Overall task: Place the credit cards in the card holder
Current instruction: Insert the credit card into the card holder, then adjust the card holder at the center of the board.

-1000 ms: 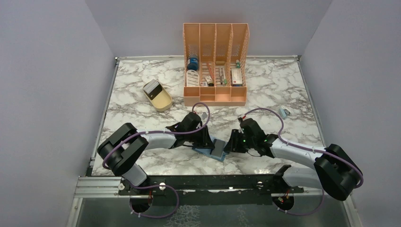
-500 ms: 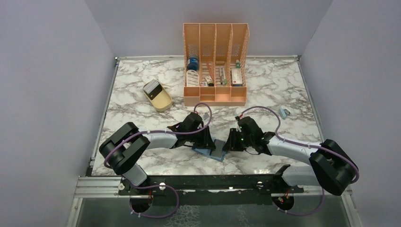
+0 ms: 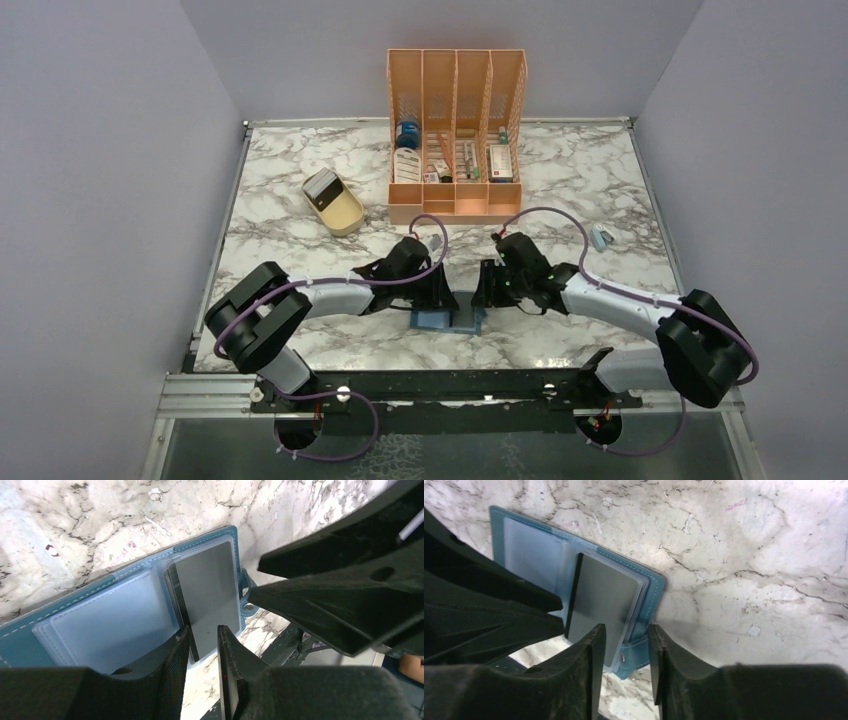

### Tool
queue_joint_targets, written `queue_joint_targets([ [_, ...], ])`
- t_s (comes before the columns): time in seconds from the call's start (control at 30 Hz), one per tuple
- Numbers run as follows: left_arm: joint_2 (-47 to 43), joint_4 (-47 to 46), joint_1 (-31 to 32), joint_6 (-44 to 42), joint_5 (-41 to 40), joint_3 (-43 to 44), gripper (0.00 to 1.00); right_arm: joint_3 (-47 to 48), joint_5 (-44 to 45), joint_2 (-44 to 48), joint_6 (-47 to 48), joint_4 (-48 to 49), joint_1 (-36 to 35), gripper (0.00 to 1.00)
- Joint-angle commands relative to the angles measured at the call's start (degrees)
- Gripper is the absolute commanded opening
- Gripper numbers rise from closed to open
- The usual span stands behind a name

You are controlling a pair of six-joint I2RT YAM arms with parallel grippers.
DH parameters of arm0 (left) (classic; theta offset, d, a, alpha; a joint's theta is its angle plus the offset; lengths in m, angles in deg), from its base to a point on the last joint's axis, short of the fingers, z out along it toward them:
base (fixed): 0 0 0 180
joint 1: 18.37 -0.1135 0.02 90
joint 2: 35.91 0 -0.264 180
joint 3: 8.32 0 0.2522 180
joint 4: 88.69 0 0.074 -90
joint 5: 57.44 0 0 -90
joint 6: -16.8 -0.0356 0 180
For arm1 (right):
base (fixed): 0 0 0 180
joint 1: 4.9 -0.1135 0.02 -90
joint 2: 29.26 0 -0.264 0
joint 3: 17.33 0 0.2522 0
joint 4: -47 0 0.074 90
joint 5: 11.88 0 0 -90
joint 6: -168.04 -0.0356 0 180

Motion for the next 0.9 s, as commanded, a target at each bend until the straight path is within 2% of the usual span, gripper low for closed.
queue_joint_targets([
  [0.0,-2.11,-0.98,0.31,1.44,-3.44,0.65,0.30,2.45,1.33,4.61,2.18,-8.21,-0.25,0.41],
  [0.13,-2.58,-0.97,0.31,2.36,-4.60,0.18,0.30,1.81,2.01,6.40,1.45,-9.45,-0.27,0.44],
  [0.67,0.35,-2.13,0.28,3.21,-5.30,-1.69,0.32,0.75,2.01,1.71,2.88,-8.45,-1.17,0.46],
  [0.87,0.98,-1.45,0.22,2.27,-5.93,-2.14,0.33,3.44,9.43,-0.27,2.47,-15.16,-1.17,0.40],
])
